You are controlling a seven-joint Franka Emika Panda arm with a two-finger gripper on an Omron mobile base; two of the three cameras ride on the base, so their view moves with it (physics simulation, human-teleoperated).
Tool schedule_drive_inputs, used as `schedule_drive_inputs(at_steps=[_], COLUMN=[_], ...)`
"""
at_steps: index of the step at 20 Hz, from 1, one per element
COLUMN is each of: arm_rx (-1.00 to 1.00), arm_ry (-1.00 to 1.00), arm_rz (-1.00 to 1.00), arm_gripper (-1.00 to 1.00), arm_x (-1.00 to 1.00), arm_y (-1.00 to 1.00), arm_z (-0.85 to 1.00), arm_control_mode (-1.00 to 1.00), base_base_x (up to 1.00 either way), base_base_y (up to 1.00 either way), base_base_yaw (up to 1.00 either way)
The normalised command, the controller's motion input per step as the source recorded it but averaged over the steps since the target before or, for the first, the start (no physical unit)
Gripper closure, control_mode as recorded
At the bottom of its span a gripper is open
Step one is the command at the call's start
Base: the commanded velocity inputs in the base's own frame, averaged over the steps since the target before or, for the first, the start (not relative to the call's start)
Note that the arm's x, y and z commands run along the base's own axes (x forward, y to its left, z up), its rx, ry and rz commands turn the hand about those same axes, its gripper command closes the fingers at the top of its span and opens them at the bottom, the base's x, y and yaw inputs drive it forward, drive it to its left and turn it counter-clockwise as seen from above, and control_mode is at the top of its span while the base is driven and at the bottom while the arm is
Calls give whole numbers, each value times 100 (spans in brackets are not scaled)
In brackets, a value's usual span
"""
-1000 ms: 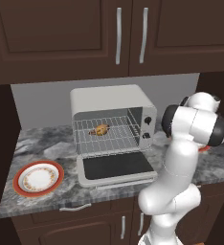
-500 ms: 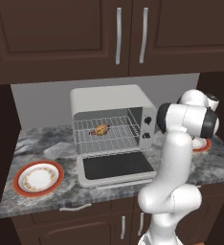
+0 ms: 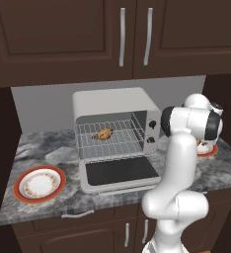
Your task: Open the toaster oven door. Place the bread on the top rack in the toaster oven and place the chicken drumstick on the bottom rack.
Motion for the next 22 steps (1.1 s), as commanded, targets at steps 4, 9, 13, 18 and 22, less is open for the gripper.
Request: schedule_drive_inputs(at_steps=[4, 9, 13, 18, 22], arm_rx=[0, 0, 0, -6, -12], arm_ry=[0, 0, 0, -8, 0], arm_rz=[-2, -1, 0, 17, 21], arm_gripper=[100, 100, 100, 100, 100], arm_x=[0, -4, -42, -44, -45], arm_y=[0, -1, 1, 15, 32], arm_z=[-23, 6, 45, 46, 43], arm_control_mode=[-100, -100, -100, -100, -100], base_base_x=[0, 0, 0, 0, 0], base_base_y=[0, 0, 0, 0, 0], base_base_yaw=[0, 0, 0, 0, 0])
